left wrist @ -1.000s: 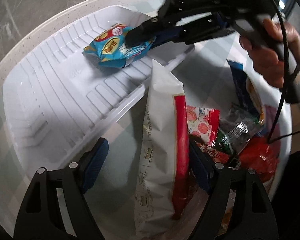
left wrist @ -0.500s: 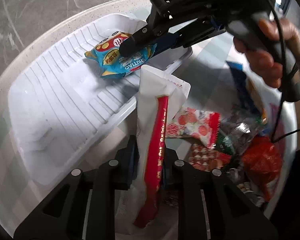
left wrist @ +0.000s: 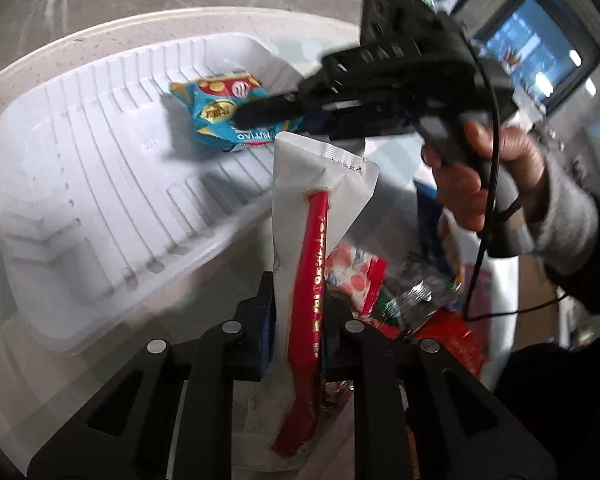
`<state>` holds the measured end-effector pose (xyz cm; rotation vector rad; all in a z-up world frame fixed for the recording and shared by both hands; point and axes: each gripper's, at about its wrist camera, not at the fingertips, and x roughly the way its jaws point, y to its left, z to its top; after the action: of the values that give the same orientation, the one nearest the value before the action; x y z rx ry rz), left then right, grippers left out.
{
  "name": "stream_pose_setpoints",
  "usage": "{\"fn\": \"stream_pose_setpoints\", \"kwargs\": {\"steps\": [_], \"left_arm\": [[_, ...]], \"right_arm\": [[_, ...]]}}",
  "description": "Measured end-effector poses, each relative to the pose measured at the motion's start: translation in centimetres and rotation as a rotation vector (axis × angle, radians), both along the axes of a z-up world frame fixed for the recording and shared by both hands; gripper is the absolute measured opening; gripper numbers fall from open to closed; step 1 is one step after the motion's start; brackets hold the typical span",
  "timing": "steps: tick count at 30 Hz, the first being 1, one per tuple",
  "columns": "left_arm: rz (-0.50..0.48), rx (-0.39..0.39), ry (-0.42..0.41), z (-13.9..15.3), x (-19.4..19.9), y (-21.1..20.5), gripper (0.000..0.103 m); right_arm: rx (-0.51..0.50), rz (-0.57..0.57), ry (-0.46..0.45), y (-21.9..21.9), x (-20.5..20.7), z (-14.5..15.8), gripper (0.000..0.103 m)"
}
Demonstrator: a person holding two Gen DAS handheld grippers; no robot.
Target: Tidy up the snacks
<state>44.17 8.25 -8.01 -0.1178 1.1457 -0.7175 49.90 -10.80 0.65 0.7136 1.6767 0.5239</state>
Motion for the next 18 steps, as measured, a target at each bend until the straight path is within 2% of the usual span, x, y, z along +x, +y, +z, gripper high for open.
{"fn": "stream_pose_setpoints", "kwargs": {"steps": [8,13,18], "left_arm": [[0.105,-0.179,0.047,1.6,1.0,3.7,0.015],[0.192,-0.264,0.037,2.7,2.9,6.7,0.015],[0.316,-0.274,0.024,3.1,6.1,10.4,0.015]], "right_arm": [[0.155,-0.082,0.035,-1.9,-0.4,1.0,0.016],[0.154,-0.092,-0.012,-2.7,0.7,2.7,0.016],[0.101,-0.077,-0.062,-3.5,2.3,3.2,0.016]]}}
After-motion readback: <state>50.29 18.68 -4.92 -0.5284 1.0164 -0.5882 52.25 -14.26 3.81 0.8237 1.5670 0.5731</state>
